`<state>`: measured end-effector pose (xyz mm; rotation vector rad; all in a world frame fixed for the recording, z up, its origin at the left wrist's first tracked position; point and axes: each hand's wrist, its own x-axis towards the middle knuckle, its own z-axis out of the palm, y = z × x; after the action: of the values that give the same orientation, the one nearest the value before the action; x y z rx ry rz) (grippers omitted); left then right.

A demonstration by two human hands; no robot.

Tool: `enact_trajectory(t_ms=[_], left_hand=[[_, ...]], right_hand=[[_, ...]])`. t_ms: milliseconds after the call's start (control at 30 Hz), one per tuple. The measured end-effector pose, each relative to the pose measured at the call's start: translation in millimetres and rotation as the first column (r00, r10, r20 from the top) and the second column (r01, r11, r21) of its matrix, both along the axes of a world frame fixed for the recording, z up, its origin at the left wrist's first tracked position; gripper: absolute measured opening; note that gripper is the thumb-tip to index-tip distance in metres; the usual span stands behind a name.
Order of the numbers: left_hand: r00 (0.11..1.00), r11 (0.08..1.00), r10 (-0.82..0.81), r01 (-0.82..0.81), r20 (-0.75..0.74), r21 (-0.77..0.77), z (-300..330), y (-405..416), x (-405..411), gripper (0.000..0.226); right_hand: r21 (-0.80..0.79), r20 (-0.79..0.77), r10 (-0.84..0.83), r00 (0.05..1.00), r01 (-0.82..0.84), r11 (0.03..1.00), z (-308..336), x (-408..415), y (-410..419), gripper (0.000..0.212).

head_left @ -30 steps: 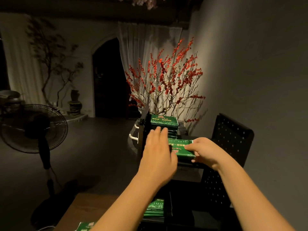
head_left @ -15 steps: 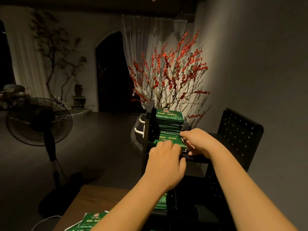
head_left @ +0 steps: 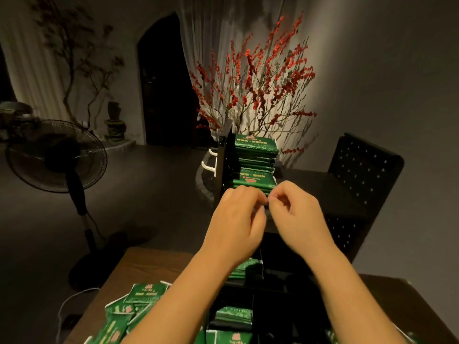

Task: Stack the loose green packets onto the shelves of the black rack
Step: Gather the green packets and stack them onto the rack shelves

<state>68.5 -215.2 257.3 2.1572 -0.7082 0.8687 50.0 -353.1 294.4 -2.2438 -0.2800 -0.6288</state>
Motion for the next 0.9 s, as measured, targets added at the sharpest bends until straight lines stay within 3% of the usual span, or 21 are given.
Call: enact_trajectory(t_ms=[100,233,400,567,733,833,900], left_hand=[[0.996,0.987,-0.042,0.030,-0.073,-0.160,-17,9,-14,0.006],[0.941,0.943,-0.126,0.016,-0.313,-0.333,-66,23,-27,0.007],[0.800,0.927,-0.119,-0.123,-0.588,-0.354,-143,37,-40,0.014],[0.627,0.969,-0.104,-0.113,-0.772,-0.222,-213,49,-53,0.011],[0.448,0.997,-0.006,0.071,-0.894,0.028,-271,65,-78,0.012],[0.411,0.977,0.091,0.139,-0.907,0.161,-290,65,-95,0.033],[0.419,0.957,0.135,0.179,-0.898,0.228,-298,62,-103,0.044]], right_hand=[[0.160,-0.077,0.140,0.987,-0.126,0.979,-31,-12,14,0.019],[0.286,-0.277,0.262,0.925,-0.180,0.941,-81,-16,25,0.016],[0.342,-0.530,0.316,0.787,-0.143,0.929,-159,-20,37,0.015],[0.209,-0.714,0.265,0.648,-0.164,0.964,-226,-28,37,0.013],[-0.067,-0.797,0.100,0.596,-0.252,0.965,-280,-44,29,0.016],[-0.193,-0.819,0.053,0.572,-0.361,0.912,-305,-58,24,0.011],[-0.272,-0.818,0.023,0.575,-0.422,0.865,-320,-68,25,0.019]])
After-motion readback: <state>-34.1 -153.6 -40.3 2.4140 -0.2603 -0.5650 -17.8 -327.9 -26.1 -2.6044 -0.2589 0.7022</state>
